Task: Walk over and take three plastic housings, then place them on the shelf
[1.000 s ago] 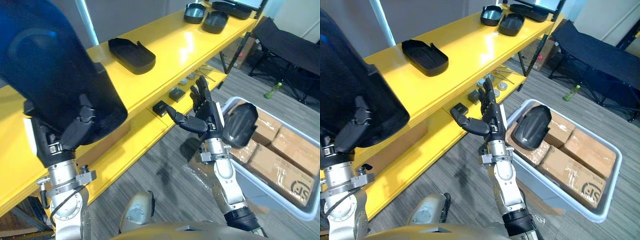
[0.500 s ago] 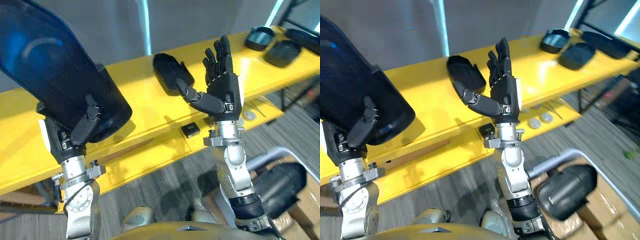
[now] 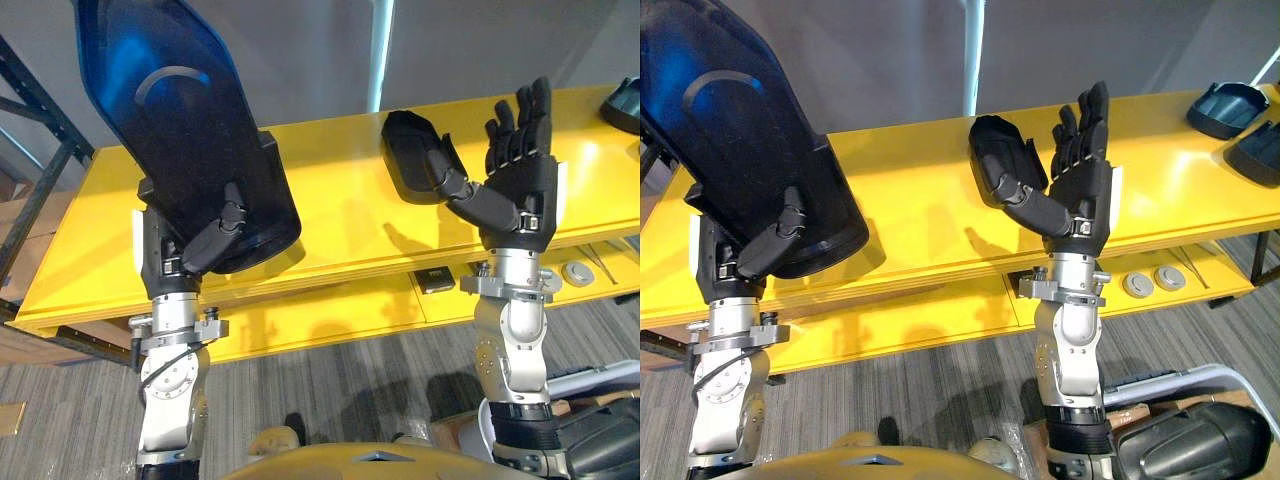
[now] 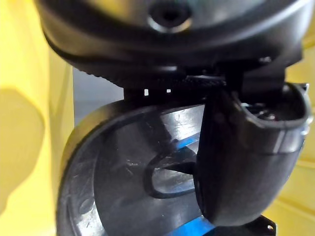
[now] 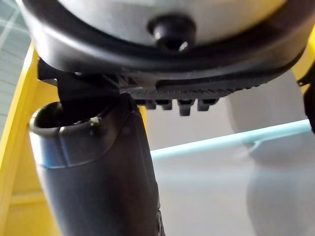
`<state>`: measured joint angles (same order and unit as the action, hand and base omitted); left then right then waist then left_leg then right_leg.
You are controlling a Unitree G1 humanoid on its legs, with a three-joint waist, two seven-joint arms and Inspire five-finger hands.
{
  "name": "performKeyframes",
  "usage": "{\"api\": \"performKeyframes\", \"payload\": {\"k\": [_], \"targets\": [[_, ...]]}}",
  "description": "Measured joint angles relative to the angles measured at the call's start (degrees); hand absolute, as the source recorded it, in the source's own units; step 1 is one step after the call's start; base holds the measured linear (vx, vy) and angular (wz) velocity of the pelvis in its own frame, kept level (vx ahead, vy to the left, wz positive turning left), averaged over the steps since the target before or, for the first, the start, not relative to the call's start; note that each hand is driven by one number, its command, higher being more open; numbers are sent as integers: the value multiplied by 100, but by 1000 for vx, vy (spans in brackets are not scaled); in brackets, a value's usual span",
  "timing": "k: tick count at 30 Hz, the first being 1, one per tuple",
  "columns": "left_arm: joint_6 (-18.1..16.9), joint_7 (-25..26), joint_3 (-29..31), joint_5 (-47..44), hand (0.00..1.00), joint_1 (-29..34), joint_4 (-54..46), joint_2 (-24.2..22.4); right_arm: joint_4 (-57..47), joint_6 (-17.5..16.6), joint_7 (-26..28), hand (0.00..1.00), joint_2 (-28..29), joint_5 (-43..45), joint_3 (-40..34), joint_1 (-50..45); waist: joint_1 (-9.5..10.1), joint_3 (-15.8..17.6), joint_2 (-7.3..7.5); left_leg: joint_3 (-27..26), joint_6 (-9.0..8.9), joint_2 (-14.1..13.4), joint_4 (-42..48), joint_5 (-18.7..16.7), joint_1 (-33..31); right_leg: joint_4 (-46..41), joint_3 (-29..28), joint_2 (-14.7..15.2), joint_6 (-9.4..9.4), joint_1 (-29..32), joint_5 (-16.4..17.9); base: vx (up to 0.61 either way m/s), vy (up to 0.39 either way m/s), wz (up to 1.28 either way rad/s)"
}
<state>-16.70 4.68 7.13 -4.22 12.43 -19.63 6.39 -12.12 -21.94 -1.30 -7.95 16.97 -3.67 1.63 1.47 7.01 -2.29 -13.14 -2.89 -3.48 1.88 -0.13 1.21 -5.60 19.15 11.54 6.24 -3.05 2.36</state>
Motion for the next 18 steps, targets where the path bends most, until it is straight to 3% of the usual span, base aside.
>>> {"api": "performKeyframes", "payload": {"k": [6,14,18], "targets": [[488,-669,-81,50,0,-203,233,477,0,4,270,100,-17,23,-12,-227,-197,-4,6,-195,47,82,-38,4,52,226,-216,27,37,2,-237,-29,59,-18],[735,-477,-66,-84,0,-1580,2387,1066,1,266,979,100,-349,397,75,-302,-378,-18,18,-408,113,101,-154,56,130,283,-462,9,38,91,-359,-36,31,-15],[813,-207,-64,-249,0,-1737,2628,1069,4,472,1367,100,-397,450,285,-302,-446,-24,34,-462,125,110,-226,103,122,283,-531,-10,26,170,-389,0,23,-8]]}}
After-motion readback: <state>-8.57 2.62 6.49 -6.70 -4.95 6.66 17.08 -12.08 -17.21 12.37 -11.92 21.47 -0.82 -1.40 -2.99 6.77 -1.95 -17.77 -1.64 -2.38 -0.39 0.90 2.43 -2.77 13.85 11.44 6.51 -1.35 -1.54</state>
